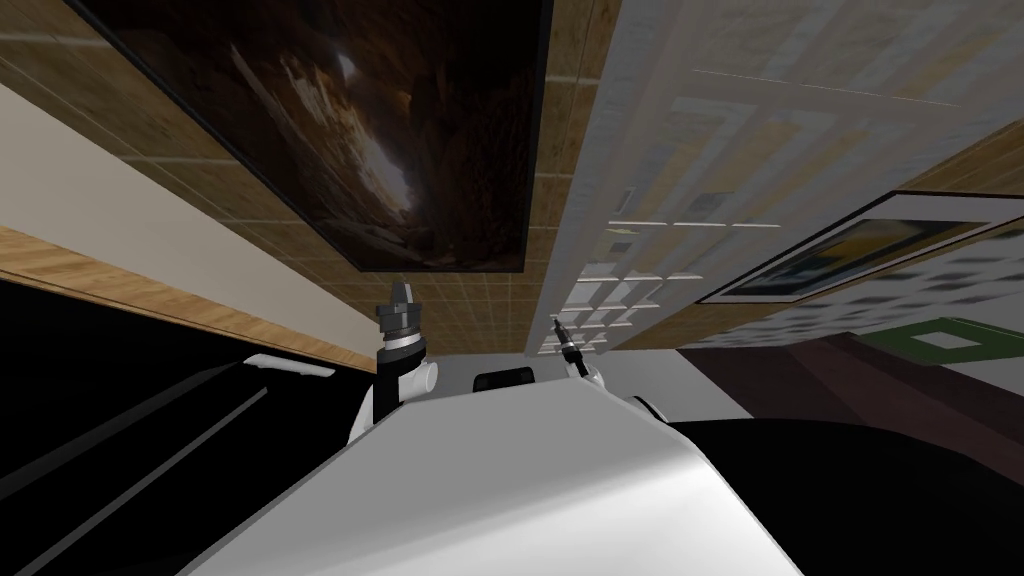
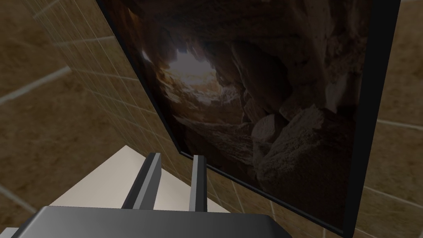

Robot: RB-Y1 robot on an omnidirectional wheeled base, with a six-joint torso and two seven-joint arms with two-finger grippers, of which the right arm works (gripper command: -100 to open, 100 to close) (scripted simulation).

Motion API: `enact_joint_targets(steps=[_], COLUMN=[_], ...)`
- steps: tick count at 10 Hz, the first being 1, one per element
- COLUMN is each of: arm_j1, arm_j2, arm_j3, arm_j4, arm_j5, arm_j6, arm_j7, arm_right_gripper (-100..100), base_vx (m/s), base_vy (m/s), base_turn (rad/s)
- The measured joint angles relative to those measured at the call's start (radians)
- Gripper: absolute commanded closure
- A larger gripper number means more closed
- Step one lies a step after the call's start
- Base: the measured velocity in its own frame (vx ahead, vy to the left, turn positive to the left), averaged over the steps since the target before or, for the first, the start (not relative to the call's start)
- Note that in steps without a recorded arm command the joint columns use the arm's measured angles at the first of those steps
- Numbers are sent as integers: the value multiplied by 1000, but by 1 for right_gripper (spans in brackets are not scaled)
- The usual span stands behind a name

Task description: Pull the door open

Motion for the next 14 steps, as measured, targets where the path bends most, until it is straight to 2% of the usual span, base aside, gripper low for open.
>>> enact_joint_targets(steps=[8, 10, 11, 13, 14], arm_j1=[15, 6, 12, -1, 4], arm_j2=[2, -6, -5, -2, -2], arm_j3=[11, 15, 15, 18, 20], arm_j4=[-33, -11, -21, 0, -5], arm_j5=[-61, -73, -82, -99, -107], arm_j6=[26, 15, 20, 17, 17], arm_j7=[-192, -242, -266, -315, -341], arm_right_gripper=[100, 100, 100, 100, 100], base_vx=[-33, -34, -42, -32, -45], base_vy=[-19, -5, -20, -26, -25], base_turn=[58, 50, 84, 50, 80])
